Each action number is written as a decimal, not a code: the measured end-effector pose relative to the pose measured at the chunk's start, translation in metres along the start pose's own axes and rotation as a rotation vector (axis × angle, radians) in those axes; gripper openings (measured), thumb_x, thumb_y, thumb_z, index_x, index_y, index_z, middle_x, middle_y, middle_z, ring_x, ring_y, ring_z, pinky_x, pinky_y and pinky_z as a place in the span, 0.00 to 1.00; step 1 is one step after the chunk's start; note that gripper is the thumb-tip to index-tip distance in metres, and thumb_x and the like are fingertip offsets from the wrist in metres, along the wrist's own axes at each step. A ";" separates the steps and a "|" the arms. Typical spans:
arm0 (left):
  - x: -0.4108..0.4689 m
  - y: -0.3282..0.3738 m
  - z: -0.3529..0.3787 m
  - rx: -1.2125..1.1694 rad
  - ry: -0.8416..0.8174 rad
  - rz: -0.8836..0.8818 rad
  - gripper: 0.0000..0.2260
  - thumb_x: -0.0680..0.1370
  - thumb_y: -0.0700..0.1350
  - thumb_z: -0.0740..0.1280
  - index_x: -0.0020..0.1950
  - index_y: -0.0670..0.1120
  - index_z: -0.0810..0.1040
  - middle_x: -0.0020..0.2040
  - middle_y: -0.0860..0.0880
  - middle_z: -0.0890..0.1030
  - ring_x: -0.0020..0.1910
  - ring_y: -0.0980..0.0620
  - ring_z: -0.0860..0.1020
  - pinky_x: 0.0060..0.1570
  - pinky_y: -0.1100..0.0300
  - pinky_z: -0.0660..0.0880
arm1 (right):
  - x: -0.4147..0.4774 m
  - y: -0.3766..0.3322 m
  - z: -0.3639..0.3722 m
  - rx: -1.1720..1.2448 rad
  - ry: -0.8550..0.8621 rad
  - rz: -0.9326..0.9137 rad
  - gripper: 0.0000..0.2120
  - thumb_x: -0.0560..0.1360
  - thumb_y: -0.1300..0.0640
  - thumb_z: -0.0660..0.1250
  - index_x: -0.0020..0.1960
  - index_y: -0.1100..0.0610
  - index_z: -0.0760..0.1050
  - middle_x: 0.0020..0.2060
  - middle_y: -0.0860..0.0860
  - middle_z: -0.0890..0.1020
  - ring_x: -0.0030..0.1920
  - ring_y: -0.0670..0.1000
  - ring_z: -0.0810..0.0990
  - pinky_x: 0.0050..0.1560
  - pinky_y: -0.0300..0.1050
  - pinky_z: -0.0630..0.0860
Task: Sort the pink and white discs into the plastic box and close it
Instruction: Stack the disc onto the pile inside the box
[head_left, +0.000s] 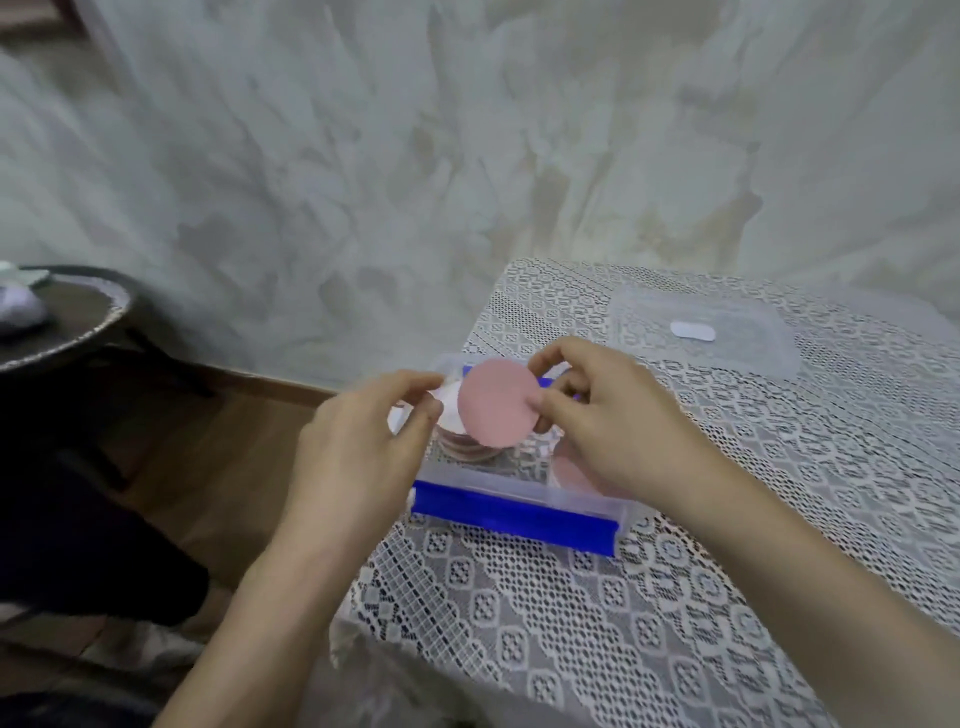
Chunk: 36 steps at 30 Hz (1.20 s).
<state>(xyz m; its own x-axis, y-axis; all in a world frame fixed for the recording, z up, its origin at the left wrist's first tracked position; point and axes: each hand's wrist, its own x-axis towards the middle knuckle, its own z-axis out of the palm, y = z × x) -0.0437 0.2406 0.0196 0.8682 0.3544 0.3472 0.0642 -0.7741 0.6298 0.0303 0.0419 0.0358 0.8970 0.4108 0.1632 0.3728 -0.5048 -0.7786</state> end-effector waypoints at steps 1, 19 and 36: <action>0.003 -0.003 -0.001 0.017 -0.009 -0.008 0.11 0.79 0.53 0.67 0.62 0.60 0.81 0.52 0.63 0.82 0.52 0.57 0.79 0.53 0.53 0.77 | 0.007 -0.001 0.003 -0.011 0.002 0.001 0.04 0.80 0.54 0.68 0.52 0.46 0.76 0.34 0.42 0.85 0.34 0.40 0.80 0.40 0.46 0.73; 0.011 -0.021 0.009 0.096 -0.140 -0.002 0.20 0.82 0.55 0.62 0.74 0.57 0.71 0.67 0.59 0.74 0.54 0.53 0.78 0.55 0.53 0.73 | 0.035 -0.012 0.031 -0.656 -0.193 -0.078 0.13 0.75 0.45 0.71 0.56 0.46 0.73 0.47 0.46 0.83 0.50 0.55 0.80 0.47 0.50 0.76; 0.009 -0.025 0.016 -0.168 -0.244 -0.114 0.20 0.81 0.58 0.60 0.74 0.67 0.65 0.70 0.57 0.76 0.63 0.54 0.77 0.63 0.45 0.76 | -0.058 0.044 -0.038 -0.328 0.154 0.190 0.26 0.77 0.36 0.62 0.74 0.41 0.66 0.45 0.42 0.79 0.38 0.43 0.81 0.42 0.50 0.80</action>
<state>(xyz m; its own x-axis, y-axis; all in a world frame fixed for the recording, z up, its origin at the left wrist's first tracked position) -0.0300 0.2548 -0.0037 0.9538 0.2817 0.1041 0.1030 -0.6323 0.7678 0.0040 -0.0332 0.0148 0.9730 0.1810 0.1431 0.2306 -0.7865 -0.5729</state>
